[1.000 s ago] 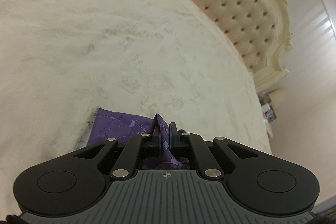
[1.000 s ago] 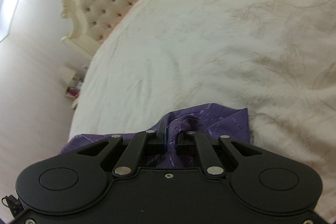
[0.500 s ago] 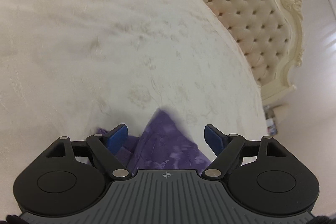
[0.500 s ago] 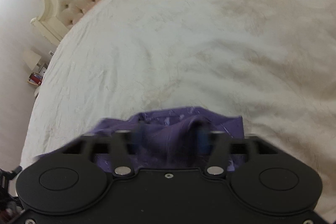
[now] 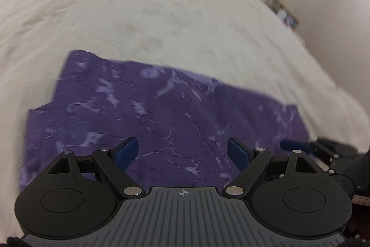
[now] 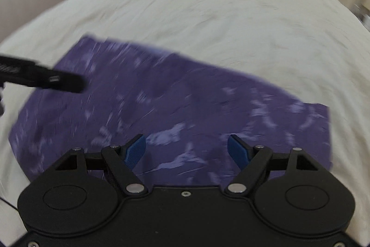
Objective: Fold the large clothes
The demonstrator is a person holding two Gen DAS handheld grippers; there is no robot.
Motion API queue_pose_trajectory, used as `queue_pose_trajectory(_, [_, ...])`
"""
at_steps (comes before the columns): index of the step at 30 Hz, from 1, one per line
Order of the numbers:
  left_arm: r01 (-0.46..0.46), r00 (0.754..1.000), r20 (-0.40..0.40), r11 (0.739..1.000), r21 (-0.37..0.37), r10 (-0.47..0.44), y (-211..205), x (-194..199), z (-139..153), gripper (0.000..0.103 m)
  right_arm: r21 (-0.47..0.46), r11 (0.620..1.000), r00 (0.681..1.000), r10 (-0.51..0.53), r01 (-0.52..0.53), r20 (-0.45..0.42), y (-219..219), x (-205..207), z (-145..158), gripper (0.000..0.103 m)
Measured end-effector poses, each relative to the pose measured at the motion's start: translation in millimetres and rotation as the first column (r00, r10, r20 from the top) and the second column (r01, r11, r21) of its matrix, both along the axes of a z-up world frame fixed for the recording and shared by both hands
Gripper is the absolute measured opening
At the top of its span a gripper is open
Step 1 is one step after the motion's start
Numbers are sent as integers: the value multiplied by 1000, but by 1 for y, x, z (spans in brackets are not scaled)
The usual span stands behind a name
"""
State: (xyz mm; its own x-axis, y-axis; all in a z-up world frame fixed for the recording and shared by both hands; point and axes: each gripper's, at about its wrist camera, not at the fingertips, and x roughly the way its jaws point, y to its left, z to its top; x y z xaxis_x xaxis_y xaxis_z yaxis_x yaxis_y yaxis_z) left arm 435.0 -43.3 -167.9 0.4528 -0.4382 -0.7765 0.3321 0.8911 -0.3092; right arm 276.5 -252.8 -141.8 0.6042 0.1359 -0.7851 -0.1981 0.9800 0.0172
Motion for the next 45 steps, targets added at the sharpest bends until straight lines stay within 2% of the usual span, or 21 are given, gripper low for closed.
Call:
queue_pose_trajectory(3, [-2, 1000, -4, 985, 171, 3, -4, 14, -24, 83, -48, 999, 1000, 21, -22, -20, -1, 13, -13, 81])
queue_pose_trajectory(4, [-4, 1000, -14, 981, 195, 7, 0, 20, -31, 82, -62, 998, 1000, 5, -7, -22, -6, 18, -15, 82])
queue_pose_trajectory(5, [5, 1000, -23, 982, 190, 0, 4, 25, -36, 81, -69, 997, 999, -20, 18, -29, -15, 24, -18, 83])
queue_pose_trajectory(7, [32, 999, -10, 975, 221, -30, 7, 31, -38, 81, -86, 992, 994, -93, 89, -49, -35, 36, -24, 84])
queue_pose_trajectory(9, [46, 999, 12, 966, 256, -51, 6, 34, -37, 78, -98, 981, 983, -172, 166, -61, -59, 44, -28, 93])
queue_pose_trajectory(13, [15, 1000, 0, 974, 225, -15, 14, 37, -38, 77, -58, 948, 942, -318, 313, -105, -103, 46, -31, 94])
queue_pose_trajectory(16, [-10, 1000, 2, 981, 193, 9, 17, 35, -28, 76, -68, 934, 927, -358, 352, -114, -118, 39, -26, 94])
queue_pose_trajectory(19, [-52, 999, 8, 991, 124, 52, 37, 29, -13, 79, 17, 922, 918, -382, 386, -106, -130, 20, -11, 94])
queue_pose_trajectory(22, [-94, 995, -26, 993, 67, 96, 65, 21, -4, 85, 142, 906, 917, -386, 398, -105, -141, -10, -2, 94])
queue_pose_trajectory(26, [-169, 982, -81, 985, 33, 171, 106, 0, -1, 90, 222, 871, 898, -413, 439, -155, -153, -60, -1, 95])
queue_pose_trajectory(32, [-259, 943, -221, 966, -12, 250, 154, -37, -15, 91, 293, 787, 837, -480, 543, -262, -168, -117, -12, 96])
queue_pose_trajectory(37, [-292, 919, -292, 955, -50, 265, 162, -54, -29, 91, 353, 723, 802, -492, 594, -339, -170, -138, -27, 96])
queue_pose_trajectory(43, [-272, 912, -338, 960, -71, 234, 145, -49, -54, 96, 414, 679, 792, -473, 606, -385, -162, -132, -47, 101])
queue_pose_trajectory(45, [-275, 911, -344, 957, -93, 228, 140, -40, -60, 103, 436, 669, 796, -458, 602, -397, -162, -123, -52, 103])
